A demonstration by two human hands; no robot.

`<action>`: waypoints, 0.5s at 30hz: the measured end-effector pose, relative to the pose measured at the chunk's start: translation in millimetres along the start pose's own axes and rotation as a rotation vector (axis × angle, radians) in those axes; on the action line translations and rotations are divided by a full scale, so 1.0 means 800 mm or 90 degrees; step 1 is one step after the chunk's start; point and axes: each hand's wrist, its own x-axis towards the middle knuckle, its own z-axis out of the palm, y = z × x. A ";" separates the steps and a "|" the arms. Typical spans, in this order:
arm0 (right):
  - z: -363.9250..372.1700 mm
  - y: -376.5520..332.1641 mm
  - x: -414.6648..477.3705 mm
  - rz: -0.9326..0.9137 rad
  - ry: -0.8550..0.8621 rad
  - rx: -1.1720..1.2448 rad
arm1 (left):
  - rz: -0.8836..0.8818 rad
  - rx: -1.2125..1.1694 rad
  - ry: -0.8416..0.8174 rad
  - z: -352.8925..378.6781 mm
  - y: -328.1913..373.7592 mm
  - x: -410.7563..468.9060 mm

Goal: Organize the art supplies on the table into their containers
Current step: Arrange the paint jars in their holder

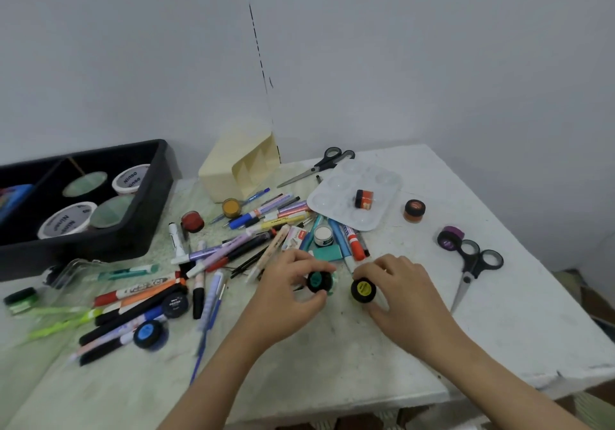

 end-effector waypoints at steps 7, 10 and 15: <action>-0.003 0.014 0.005 -0.013 -0.074 0.135 | 0.031 0.066 0.023 0.016 0.004 -0.012; -0.002 0.022 0.008 -0.023 -0.064 0.147 | 0.032 0.135 0.043 0.022 0.006 -0.012; -0.006 0.027 0.016 -0.023 -0.118 0.186 | 0.047 0.196 0.028 0.028 0.003 -0.006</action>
